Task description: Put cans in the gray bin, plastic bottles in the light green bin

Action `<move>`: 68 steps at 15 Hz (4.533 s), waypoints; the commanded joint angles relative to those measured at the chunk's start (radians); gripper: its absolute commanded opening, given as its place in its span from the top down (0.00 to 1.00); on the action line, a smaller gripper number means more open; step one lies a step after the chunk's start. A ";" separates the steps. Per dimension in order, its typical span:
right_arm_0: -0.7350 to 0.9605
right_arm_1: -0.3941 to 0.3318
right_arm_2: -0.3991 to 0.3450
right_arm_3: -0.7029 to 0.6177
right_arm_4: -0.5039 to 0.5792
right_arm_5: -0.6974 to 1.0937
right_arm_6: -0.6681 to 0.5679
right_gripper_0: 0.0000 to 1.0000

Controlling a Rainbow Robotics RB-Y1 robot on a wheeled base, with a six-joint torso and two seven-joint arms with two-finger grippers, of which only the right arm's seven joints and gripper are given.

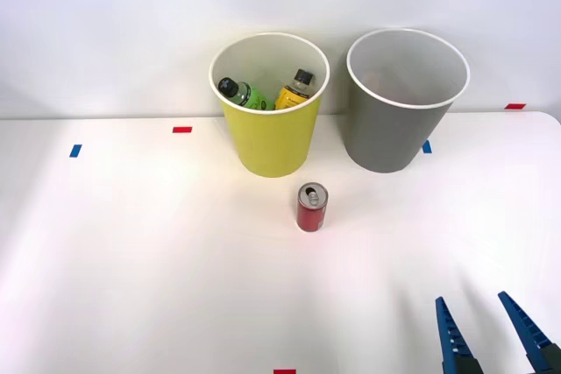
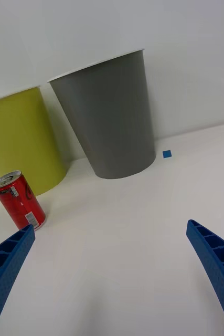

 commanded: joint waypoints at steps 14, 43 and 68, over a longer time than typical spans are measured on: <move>0.000 0.000 0.000 0.000 0.000 0.000 0.000 0.00; -0.310 -0.189 0.437 0.072 -0.538 0.144 0.778 0.00; -0.950 0.002 0.466 0.712 -0.554 0.089 0.822 0.00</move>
